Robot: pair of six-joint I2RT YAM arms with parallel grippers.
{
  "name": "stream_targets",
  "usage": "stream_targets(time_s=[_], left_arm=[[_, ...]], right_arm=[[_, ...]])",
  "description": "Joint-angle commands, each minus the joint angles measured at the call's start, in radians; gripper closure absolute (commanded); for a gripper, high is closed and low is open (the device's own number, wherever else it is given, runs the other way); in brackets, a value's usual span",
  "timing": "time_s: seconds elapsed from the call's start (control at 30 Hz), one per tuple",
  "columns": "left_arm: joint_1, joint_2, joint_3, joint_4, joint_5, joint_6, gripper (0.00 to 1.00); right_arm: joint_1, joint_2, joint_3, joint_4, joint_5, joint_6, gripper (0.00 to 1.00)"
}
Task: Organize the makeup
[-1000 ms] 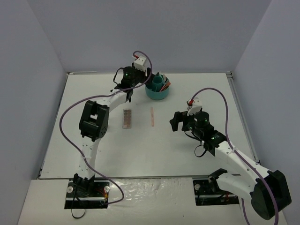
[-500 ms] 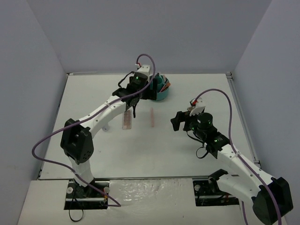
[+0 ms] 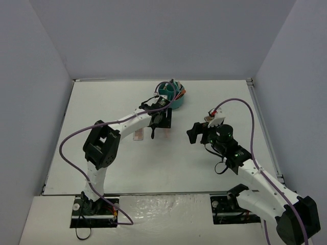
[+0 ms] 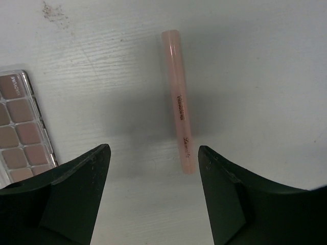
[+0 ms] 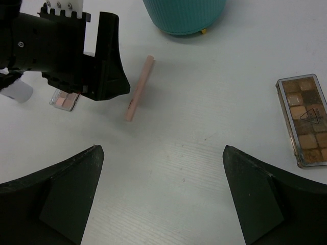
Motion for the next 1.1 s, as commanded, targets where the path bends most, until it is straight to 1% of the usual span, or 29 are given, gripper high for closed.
stream_targets(time_s=[0.0,0.3,0.47,0.53,0.67,0.73,0.87,0.9,0.93,1.07], left_arm=[[-0.004,0.006,0.078,0.036,0.008,-0.069,0.37],[-0.019,0.083,0.117,0.035,-0.003,-0.086,0.51],[-0.028,0.103,0.122,0.033,-0.010,-0.087,0.53],[-0.030,0.103,0.115,0.029,-0.016,-0.086,0.57],[-0.029,0.100,0.084,0.022,-0.027,-0.079,0.60],[-0.030,0.098,0.072,0.003,-0.039,-0.070,0.65],[-0.030,0.069,0.036,-0.030,-0.046,-0.045,0.83],[-0.033,0.057,0.017,-0.032,-0.044,-0.034,0.86],[-0.035,0.046,-0.003,-0.035,-0.043,-0.024,0.88],[-0.041,-0.007,-0.110,-0.070,-0.043,-0.001,0.89]], right_arm=[[-0.007,-0.007,0.006,0.060,0.009,0.003,0.00],[-0.008,-0.002,0.001,0.068,0.007,0.003,0.00],[-0.008,0.010,0.001,0.069,0.005,0.005,0.00],[-0.010,0.009,0.001,0.072,0.004,0.006,0.00],[-0.011,0.011,-0.001,0.074,0.004,0.005,0.00],[-0.010,0.012,-0.001,0.076,0.004,0.005,0.00],[-0.010,0.010,-0.001,0.076,0.003,0.005,0.00],[-0.010,0.010,-0.001,0.076,0.002,0.005,0.00],[-0.010,0.010,-0.001,0.076,0.003,0.005,0.00],[-0.011,0.009,-0.001,0.076,0.004,0.005,0.00]])
